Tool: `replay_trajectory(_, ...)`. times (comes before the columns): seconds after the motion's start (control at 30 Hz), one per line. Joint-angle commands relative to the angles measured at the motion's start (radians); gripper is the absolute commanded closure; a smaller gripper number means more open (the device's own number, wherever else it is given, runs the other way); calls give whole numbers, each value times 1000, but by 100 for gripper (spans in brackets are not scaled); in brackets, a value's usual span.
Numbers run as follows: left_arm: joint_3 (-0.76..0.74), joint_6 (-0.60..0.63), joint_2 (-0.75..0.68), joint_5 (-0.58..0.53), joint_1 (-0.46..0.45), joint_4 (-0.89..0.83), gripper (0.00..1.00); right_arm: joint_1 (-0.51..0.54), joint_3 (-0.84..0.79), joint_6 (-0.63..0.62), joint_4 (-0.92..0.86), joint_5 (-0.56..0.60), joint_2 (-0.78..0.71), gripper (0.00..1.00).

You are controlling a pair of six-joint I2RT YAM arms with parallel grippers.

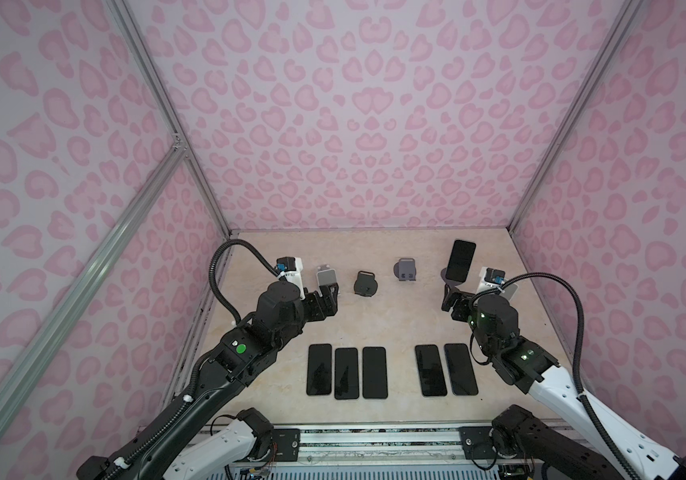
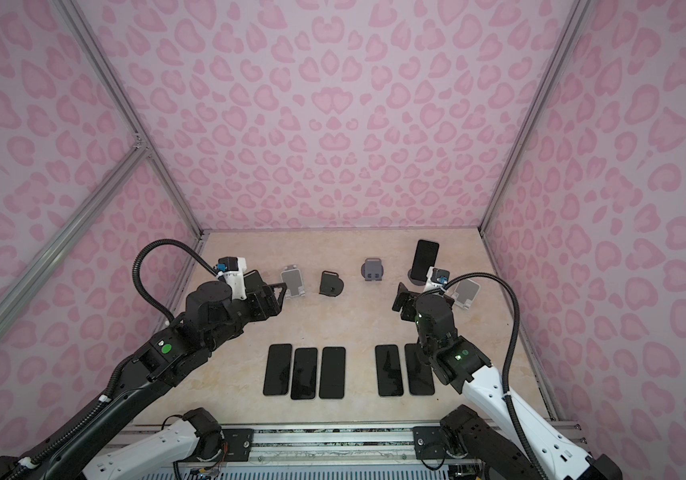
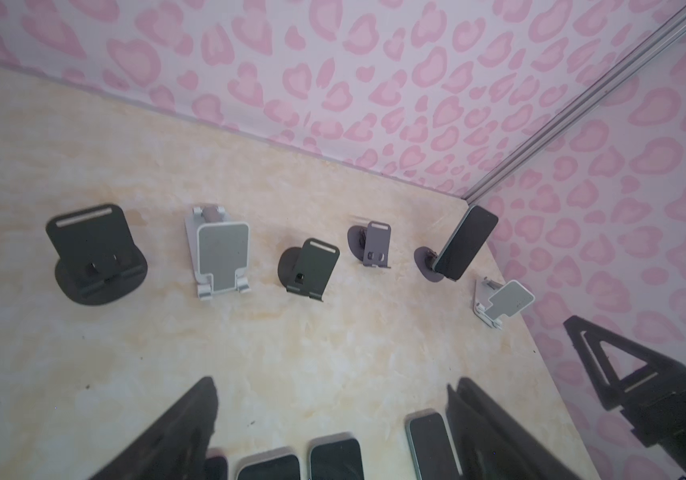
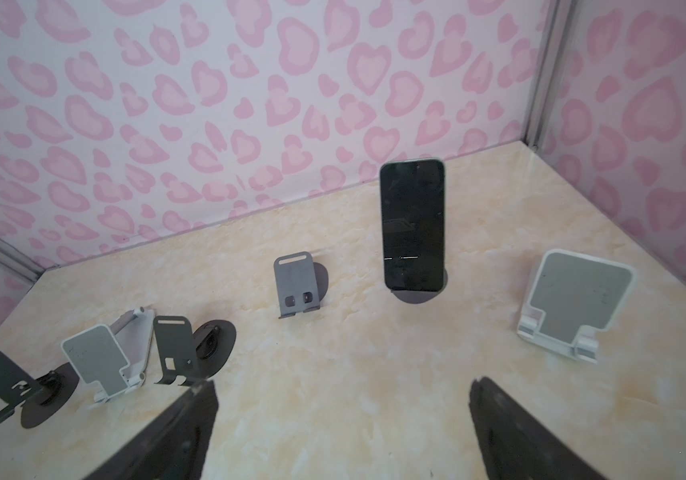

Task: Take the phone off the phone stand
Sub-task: 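Raise the left gripper away while moving the right gripper toward the standing dark phone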

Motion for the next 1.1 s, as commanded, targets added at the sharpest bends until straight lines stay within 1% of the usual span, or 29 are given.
replay_trajectory(0.0,-100,-115,-78,24,0,69,9,-19,37,25,-166,79,-30,3)
replay_trajectory(0.07,-167,-137,-141,16,1,69,9,-45,78,19,-204,74,-23,2)
replay_trajectory(0.2,-269,-171,-256,11,2,66,8,-112,157,11,-241,57,39,2)
replay_trajectory(0.27,-305,-180,-299,7,0,56,8,-152,187,12,-234,23,81,2)
replay_trajectory(0.37,-348,-191,-357,3,1,29,7,-218,247,20,-223,-57,167,2)
replay_trajectory(0.5,-392,-192,-442,7,1,-9,7,-267,346,-6,-201,-119,325,2)
replay_trajectory(0.77,-432,-217,-628,-58,0,-138,6,-340,608,-62,-236,-213,677,2)
replay_trajectory(0.83,-445,-219,-677,-72,0,-161,5,-351,682,-70,-264,-215,756,2)
replay_trajectory(0.93,-452,-209,-727,-75,1,-172,3,-370,769,-40,-304,-205,849,2)
replay_trajectory(1.0,-459,-213,-743,-74,0,-164,3,-374,815,-41,-322,-203,891,2)
replay_trajectory(1.07,-460,-211,-739,-68,0,-159,3,-374,871,-46,-343,-175,928,2)
